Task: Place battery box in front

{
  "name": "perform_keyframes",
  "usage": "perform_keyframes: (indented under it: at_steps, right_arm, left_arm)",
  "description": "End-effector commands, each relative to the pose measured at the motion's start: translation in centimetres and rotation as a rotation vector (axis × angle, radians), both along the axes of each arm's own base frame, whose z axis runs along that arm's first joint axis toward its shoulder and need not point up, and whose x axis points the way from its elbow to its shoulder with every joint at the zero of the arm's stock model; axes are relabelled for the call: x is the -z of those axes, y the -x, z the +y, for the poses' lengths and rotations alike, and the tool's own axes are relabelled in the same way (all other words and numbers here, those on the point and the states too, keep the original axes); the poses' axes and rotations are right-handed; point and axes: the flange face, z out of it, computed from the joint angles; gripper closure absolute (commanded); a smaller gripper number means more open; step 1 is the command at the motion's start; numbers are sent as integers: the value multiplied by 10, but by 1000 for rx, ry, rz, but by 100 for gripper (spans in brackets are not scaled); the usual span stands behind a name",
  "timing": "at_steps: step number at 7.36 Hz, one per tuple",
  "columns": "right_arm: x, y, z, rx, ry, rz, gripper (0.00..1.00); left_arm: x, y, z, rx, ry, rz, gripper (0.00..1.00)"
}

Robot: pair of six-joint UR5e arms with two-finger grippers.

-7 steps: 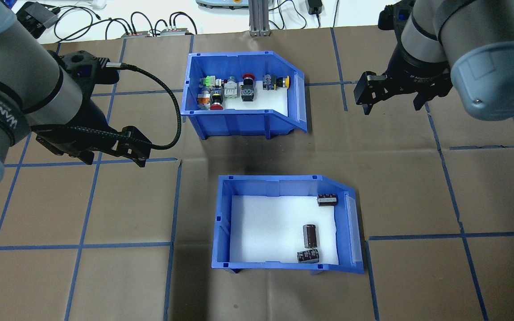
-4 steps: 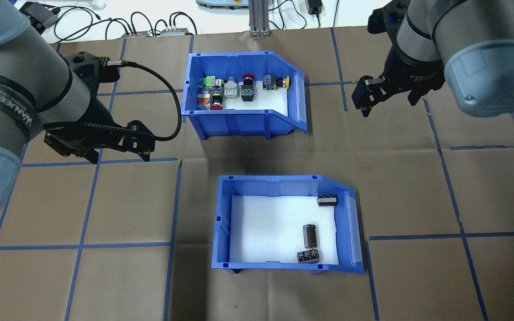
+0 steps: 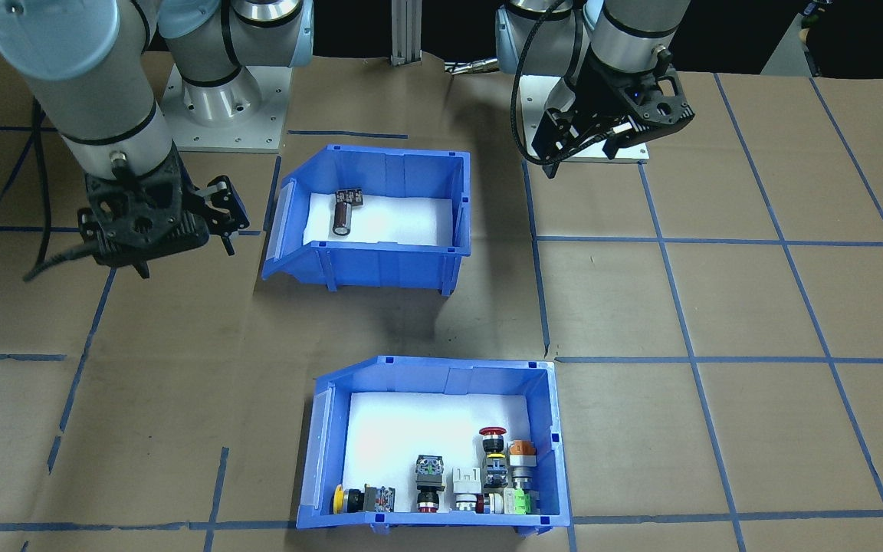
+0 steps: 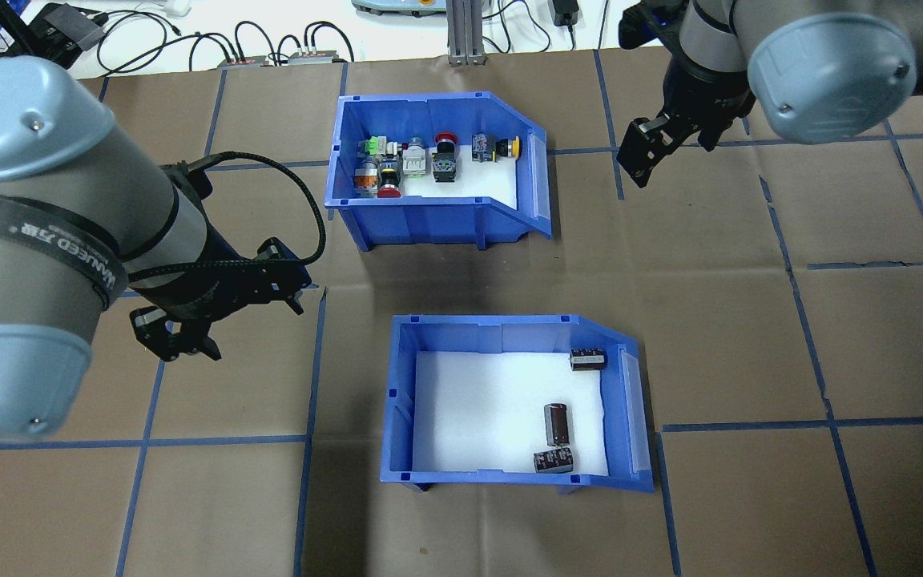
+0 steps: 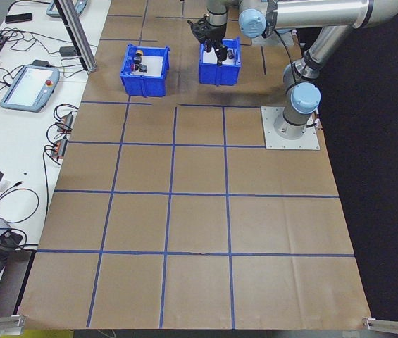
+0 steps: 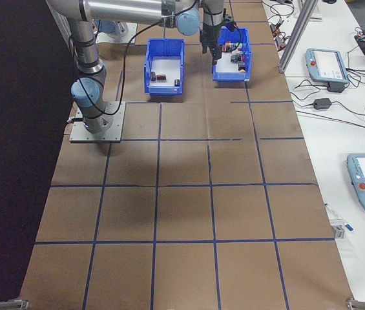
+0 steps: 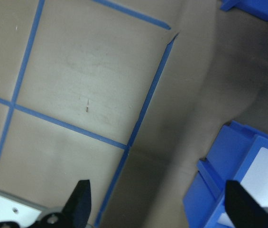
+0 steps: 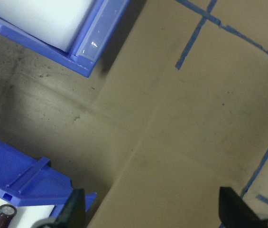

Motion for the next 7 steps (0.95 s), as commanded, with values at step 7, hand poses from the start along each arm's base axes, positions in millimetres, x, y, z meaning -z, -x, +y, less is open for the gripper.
perform_keyframes:
  at_steps: [7]
  right_arm:
    - [59,-273,-41,-887,56,41,0]
  left_arm:
    - [86,128,109,-793,-53,9,2]
